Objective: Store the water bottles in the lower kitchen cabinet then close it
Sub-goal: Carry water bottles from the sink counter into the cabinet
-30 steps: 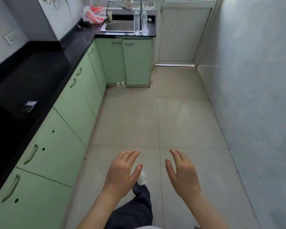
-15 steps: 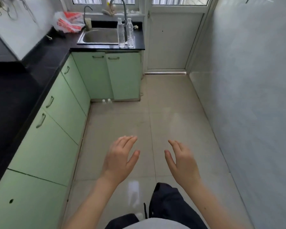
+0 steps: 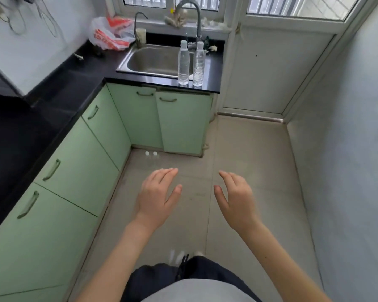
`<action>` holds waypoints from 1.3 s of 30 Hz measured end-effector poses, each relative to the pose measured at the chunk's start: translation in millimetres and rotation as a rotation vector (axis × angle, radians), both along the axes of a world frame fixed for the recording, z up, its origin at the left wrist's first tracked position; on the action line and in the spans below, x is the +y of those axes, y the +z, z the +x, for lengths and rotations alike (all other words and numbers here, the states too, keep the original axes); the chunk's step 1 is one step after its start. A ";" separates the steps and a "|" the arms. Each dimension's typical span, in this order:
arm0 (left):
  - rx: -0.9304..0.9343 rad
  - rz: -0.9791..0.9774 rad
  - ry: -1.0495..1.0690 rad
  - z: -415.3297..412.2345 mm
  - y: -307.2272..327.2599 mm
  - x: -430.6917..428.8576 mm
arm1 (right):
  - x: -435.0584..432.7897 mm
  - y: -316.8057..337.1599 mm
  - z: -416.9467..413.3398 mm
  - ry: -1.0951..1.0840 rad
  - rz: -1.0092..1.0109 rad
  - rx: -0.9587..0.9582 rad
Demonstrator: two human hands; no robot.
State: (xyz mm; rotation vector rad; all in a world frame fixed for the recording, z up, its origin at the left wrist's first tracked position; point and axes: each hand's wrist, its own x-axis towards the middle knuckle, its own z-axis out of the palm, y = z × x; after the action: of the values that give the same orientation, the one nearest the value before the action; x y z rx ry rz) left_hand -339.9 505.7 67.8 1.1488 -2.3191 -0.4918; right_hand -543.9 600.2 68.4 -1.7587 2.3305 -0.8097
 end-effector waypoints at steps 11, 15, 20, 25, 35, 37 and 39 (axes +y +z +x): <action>-0.070 0.103 0.059 -73.1 -33.6 -201.5 | -217.5 -33.0 -84.9 0.037 0.049 -0.018; -0.105 0.142 0.003 -89.1 -41.2 -295.9 | -305.9 -37.0 -99.7 0.007 0.065 -0.023; -0.128 0.056 -0.066 -111.6 -21.0 -419.7 | -413.1 -16.4 -118.6 -0.031 0.035 -0.007; -0.092 0.020 -0.092 -142.3 -5.3 -515.5 | -495.1 -4.4 -152.7 -0.057 -0.016 0.002; 0.047 0.403 0.068 -242.6 -35.8 -612.8 | -611.5 -41.9 -242.5 -0.149 0.058 -0.462; 0.091 0.540 0.157 -263.2 -43.8 -629.8 | -631.1 -55.2 -262.7 -0.158 0.114 -0.579; 0.126 0.649 0.235 -279.9 -51.3 -647.0 | -647.2 -69.3 -281.3 -0.138 0.194 -0.663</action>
State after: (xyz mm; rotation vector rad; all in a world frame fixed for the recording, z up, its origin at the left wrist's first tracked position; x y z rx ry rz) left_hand -619.8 -141.2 16.5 1.5963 -1.9231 -1.2405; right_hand -825.2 -47.0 -0.9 -1.0422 1.9982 -0.9618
